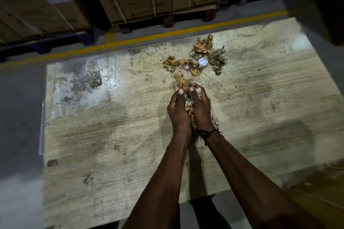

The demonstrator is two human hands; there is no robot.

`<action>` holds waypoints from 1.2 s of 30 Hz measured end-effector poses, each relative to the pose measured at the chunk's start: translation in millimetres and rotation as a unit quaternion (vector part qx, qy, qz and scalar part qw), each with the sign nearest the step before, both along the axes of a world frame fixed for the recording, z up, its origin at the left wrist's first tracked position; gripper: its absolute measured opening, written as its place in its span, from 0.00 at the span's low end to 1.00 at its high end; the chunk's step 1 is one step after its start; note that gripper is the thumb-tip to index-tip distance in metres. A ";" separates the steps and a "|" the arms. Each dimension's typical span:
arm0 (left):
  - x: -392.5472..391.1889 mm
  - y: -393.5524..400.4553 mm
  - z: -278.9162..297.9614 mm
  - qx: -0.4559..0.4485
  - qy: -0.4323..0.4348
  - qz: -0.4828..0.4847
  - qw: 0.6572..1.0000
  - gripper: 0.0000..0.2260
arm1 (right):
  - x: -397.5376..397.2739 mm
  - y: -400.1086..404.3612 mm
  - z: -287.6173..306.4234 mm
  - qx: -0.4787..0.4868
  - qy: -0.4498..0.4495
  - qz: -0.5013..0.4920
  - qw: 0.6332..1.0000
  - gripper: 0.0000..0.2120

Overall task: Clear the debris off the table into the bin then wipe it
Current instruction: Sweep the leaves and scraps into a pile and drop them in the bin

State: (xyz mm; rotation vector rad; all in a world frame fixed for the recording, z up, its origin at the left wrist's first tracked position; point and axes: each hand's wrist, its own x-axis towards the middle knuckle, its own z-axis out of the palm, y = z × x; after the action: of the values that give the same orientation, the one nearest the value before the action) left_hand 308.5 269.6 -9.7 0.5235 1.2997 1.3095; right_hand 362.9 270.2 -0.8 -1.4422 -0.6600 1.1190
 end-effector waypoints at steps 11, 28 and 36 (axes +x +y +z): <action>-28.8 -8.2 112.7 0.079 -0.026 0.024 0.996 0.13 | -27.5 -11.6 116.7 0.060 0.046 -0.022 0.997 0.12; -72.8 -51.6 255.4 0.129 -0.064 0.022 0.989 0.08 | -83.0 -65.2 265.5 0.117 0.071 -0.040 0.990 0.16; -83.9 -73.4 274.7 0.195 -0.061 0.024 0.979 0.18 | -92.7 -85.7 284.3 0.170 0.053 -0.026 0.984 0.13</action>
State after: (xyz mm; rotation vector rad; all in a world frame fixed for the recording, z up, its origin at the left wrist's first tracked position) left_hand 224.6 196.2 265.0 0.6737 0.9625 1.6238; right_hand 270.2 184.4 283.5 -1.0944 -0.6970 0.9803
